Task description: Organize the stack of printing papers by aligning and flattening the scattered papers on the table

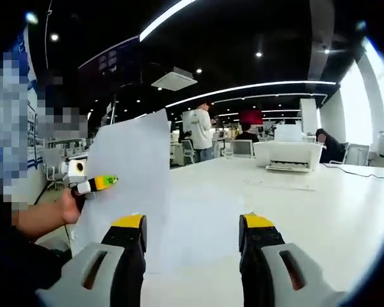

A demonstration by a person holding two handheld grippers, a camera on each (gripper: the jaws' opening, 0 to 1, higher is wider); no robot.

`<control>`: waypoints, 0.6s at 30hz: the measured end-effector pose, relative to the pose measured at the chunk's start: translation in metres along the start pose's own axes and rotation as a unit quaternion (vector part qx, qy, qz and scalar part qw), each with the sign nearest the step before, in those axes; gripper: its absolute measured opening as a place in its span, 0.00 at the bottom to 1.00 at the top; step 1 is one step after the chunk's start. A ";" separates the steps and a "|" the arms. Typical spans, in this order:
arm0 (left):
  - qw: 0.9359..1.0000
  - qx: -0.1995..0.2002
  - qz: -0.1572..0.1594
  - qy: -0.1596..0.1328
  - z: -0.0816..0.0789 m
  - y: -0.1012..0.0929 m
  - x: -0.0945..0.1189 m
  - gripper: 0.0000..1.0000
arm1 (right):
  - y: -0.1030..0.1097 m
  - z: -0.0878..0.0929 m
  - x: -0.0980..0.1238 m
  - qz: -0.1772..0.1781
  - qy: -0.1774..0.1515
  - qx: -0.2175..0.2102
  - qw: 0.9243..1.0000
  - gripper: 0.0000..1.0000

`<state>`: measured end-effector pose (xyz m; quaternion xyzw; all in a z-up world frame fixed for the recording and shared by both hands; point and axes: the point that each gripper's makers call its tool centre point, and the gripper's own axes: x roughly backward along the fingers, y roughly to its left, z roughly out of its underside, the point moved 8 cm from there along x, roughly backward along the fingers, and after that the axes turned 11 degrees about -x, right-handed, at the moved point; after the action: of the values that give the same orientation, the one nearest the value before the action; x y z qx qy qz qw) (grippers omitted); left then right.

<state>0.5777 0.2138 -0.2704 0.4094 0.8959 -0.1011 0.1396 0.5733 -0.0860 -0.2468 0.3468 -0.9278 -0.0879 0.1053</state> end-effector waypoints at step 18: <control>1.000 0.000 -0.001 0.007 0.001 0.002 -0.001 0.06 | -0.027 -0.007 -0.004 0.030 0.017 0.000 0.999 0.57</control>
<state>0.5799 0.2142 -0.2712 0.4088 0.8975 -0.0984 0.1329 0.5947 -0.1040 -0.2464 0.3208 -0.9357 -0.0787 0.1238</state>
